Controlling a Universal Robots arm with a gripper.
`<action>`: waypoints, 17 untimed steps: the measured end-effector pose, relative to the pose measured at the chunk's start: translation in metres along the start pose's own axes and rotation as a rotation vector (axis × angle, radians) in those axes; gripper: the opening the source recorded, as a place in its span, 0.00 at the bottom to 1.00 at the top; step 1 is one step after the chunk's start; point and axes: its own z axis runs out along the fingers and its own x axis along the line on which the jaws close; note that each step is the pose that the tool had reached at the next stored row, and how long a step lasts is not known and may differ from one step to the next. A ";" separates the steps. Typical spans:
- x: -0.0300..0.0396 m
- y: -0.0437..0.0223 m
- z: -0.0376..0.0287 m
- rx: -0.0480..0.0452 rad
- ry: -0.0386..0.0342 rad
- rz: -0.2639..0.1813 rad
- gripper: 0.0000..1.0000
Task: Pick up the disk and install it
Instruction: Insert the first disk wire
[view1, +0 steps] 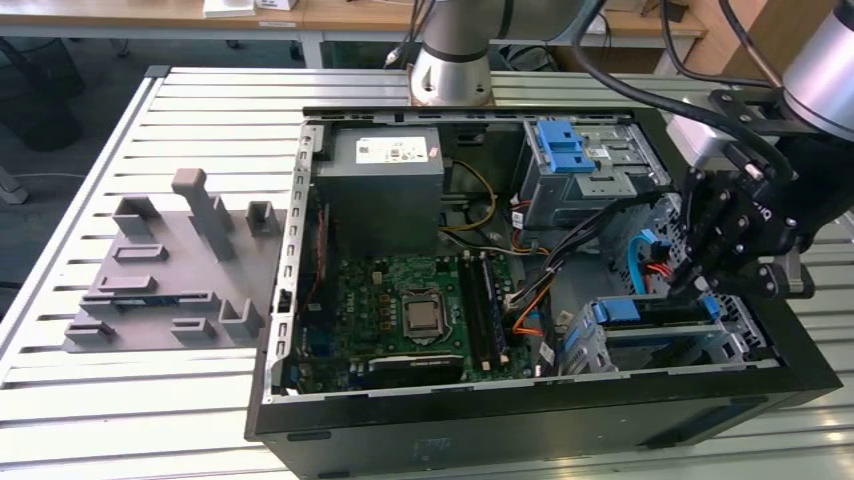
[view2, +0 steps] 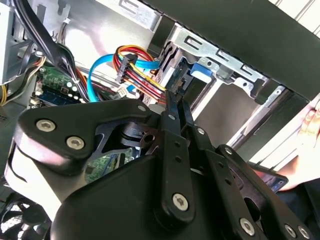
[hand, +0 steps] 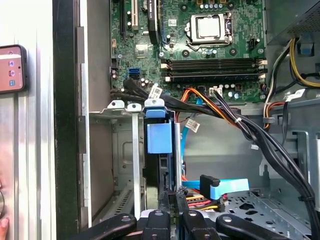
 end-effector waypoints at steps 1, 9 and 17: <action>0.0006 -0.0002 0.0005 0.0000 0.0000 0.000 0.16; 0.0012 -0.0016 0.0030 -0.0036 -0.0002 0.011 0.16; 0.0011 -0.0033 0.0050 -0.0070 -0.0004 0.020 0.16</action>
